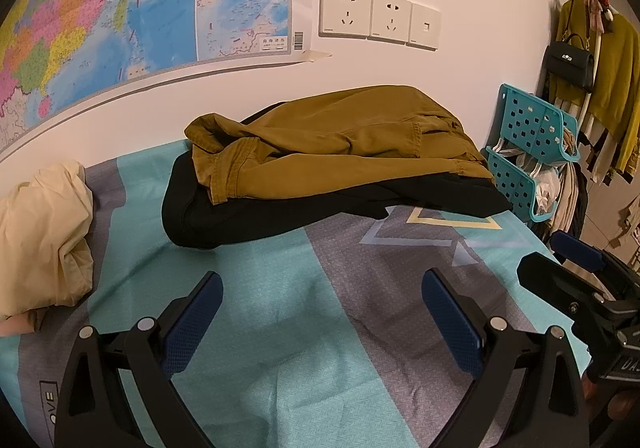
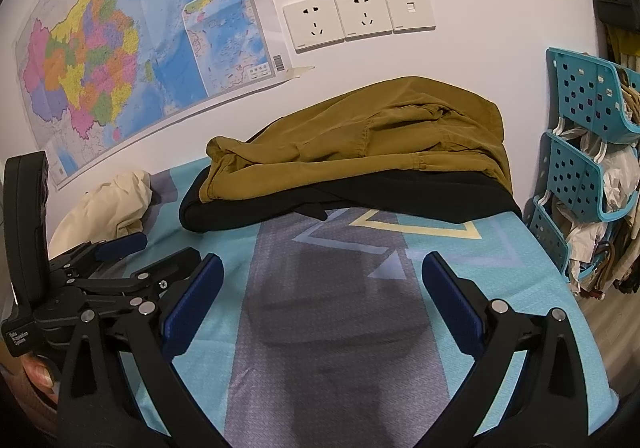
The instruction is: Fold large clothes
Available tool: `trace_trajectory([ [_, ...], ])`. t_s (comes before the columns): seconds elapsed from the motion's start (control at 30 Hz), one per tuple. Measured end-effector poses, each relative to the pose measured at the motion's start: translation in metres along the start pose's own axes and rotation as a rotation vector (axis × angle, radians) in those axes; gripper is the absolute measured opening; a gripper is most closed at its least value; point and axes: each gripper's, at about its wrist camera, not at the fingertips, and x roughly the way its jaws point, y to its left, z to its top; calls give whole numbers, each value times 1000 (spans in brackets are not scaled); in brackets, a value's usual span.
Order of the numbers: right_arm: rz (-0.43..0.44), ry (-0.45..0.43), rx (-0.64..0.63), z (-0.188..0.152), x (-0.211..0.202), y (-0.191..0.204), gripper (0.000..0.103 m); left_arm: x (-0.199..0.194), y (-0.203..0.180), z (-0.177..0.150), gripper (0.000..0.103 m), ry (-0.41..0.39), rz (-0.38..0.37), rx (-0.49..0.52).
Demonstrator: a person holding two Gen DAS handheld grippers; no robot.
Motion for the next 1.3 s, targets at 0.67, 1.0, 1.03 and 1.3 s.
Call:
trace_trajectory([
  [0.67,0,-2,-5,0,-1,1,98,-1,0,-2,96,-1,-2,-6],
  [1.0,2,-1,-3,2,0,1,98,-2,0,-2,96,4,-4,-7],
  [1.03,2,-1,-1,2,0,1,98,0,0,-3,96,6,-4,-8],
  [1.3,4,-1,-9,7,3,-1,98,10,1,-3,96,23,-10,-23],
])
